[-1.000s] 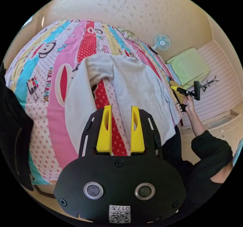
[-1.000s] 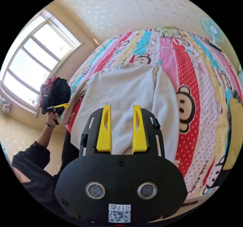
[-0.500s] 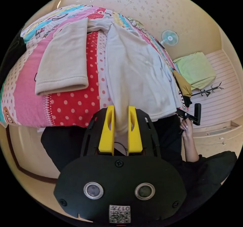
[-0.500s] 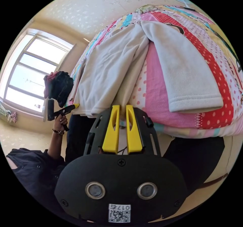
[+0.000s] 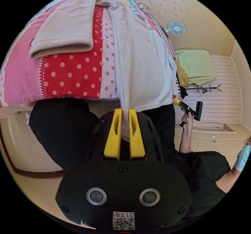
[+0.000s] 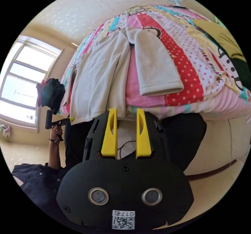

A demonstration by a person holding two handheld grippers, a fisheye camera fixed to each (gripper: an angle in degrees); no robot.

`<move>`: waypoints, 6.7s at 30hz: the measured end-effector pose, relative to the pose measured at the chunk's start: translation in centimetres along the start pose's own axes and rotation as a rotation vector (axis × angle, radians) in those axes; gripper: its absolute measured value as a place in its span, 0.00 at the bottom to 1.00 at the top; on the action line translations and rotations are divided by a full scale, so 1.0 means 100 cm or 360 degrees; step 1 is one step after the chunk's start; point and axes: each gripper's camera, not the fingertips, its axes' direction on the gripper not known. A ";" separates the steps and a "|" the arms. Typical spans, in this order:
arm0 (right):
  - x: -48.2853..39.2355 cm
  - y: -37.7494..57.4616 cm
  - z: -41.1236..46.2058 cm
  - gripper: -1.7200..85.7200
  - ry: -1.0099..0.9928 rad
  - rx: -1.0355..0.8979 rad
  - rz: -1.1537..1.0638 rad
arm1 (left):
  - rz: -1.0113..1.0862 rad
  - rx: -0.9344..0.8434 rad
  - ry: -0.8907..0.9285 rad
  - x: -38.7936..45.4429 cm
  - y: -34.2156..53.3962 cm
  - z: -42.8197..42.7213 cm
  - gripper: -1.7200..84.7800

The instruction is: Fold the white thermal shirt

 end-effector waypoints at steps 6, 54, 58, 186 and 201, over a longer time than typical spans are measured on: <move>-0.052 0.001 0.020 0.13 0.0027 0.0026 -0.0263 | 0.0005 0.0082 -0.0051 0.010 0.005 -0.010 0.08; 0.002 0.054 0.041 0.07 -0.0428 0.0338 0.0020 | -0.0041 0.0159 0.0033 0.106 0.022 -0.058 0.07; 0.004 0.027 0.054 0.06 -0.0335 0.0236 0.0114 | -0.0001 0.0135 -0.0104 0.135 0.023 -0.065 0.07; -0.060 -0.080 0.053 0.10 0.0715 -0.0996 -0.1671 | 0.0135 -0.0612 -0.1489 0.490 -0.122 -0.090 0.01; 0.073 -0.065 -0.121 0.05 0.0151 -0.0065 -0.0770 | 0.0173 -0.0635 -0.1602 0.505 -0.125 -0.076 0.01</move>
